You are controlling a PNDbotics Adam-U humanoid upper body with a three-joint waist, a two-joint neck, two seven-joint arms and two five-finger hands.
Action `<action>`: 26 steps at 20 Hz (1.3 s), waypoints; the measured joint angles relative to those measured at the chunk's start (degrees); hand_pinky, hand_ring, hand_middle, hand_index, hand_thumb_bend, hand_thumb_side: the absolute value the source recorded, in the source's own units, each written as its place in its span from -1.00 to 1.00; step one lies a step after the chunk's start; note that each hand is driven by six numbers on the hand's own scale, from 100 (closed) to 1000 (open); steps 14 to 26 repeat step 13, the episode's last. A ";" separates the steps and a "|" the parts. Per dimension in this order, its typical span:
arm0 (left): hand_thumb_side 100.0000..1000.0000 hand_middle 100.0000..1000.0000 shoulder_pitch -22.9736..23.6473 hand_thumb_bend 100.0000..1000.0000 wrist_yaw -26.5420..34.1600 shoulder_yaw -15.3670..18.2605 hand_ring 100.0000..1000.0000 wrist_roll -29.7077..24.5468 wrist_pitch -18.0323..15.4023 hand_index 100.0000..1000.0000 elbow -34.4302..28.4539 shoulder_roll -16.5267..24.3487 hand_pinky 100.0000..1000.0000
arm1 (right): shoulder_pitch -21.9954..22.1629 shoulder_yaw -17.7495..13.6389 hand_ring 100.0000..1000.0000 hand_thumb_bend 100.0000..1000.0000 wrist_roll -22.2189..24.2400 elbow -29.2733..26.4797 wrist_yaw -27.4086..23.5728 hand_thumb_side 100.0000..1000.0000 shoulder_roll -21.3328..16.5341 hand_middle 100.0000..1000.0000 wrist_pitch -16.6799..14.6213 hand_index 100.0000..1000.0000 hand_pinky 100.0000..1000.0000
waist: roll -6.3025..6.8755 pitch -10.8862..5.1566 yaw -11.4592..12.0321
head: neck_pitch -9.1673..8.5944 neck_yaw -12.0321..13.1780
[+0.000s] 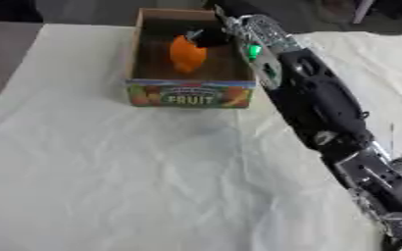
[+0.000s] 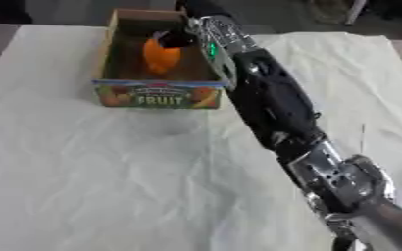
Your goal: Pick up objects on the table and place them in the box.
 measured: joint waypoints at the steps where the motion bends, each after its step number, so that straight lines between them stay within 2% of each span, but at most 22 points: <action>1: 0.36 0.24 0.01 -1.00 -0.03 0.01 -0.35 0.03 0.02 0.22 0.00 0.00 -0.50 | 0.95 -0.01 1.00 -1.00 -0.01 -2.69 -1.44 0.56 -1.04 0.62 0.39 0.82 0.78 | 0.09 -0.05 -0.16 | 0.01 0.17; 7: 0.36 0.24 0.02 -1.00 -0.05 0.19 -0.35 0.27 0.17 0.22 0.00 0.00 -0.50 | 7.48 -0.51 1.00 -1.00 -0.60 -20.73 -8.86 0.66 -7.22 0.60 3.36 0.83 0.78 | 0.57 -0.33 -1.26 | 0.27 1.37; 10: 0.36 0.24 0.03 -1.00 -0.06 0.20 -0.35 0.31 0.15 0.22 0.00 0.00 -0.50 | 10.95 -1.80 1.00 -1.00 -1.68 -29.11 -11.74 0.69 -9.64 0.58 4.92 0.83 0.78 | 0.82 -0.42 -1.52 | 0.47 1.94; 13: 0.36 0.24 0.04 -1.00 -0.07 0.22 -0.35 0.43 0.06 0.22 0.00 0.00 -0.50 | 14.36 -3.61 1.00 -1.00 -3.86 -36.70 -14.76 0.88 -11.43 0.55 7.05 0.84 0.79 | 1.02 -0.42 -1.85 | 0.53 2.53; 26: 0.36 0.24 0.04 -1.00 -0.07 0.22 -0.35 0.43 0.06 0.22 0.00 0.00 -0.50 | 14.36 -3.61 1.00 -1.00 -3.86 -36.70 -14.76 0.88 -11.43 0.55 7.05 0.84 0.79 | 1.02 -0.42 -1.85 | 0.53 2.53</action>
